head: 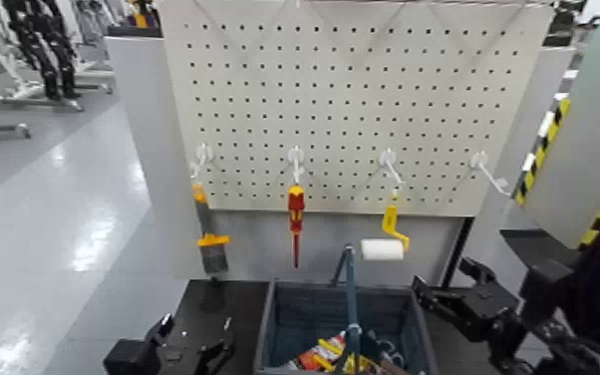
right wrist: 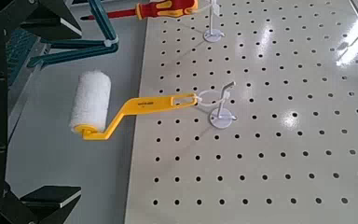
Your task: Put the yellow roller into the crate.
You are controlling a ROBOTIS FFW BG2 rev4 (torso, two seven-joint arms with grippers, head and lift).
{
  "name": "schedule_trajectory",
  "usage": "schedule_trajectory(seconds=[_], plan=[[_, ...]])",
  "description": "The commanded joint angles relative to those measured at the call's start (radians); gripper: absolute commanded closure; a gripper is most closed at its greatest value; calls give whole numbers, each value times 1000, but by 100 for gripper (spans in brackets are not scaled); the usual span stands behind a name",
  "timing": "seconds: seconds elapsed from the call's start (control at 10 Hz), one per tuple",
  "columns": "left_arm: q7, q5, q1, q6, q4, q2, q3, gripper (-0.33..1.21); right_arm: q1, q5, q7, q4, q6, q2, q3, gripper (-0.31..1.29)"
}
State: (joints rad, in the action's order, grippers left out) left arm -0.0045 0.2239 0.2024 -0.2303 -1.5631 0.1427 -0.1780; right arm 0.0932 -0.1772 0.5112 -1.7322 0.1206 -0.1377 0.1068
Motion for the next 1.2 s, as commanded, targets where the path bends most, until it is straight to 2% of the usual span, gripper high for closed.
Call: schedule_trajectory(seconds=[0.1,0.3,0.6,0.9,1.2], plan=[[0,0,-1,0,0,0,0,11,-70,-15,56,25,53,-54,-6,13],[0,0,-1,0,0,0,-1,11,-136,-24,110,60,76,-100,-27,13],[0,0,-3,2,0,0,-3,11,-230,-42,184,135,85,-151,-73,13],[0,0,-8,2,5,0,-5,11,-316,-68,234,238,56,-184,-131,13],[-3,0,-12,6,5,0,-8,11,-388,-68,270,338,22,-204,-179,13]])
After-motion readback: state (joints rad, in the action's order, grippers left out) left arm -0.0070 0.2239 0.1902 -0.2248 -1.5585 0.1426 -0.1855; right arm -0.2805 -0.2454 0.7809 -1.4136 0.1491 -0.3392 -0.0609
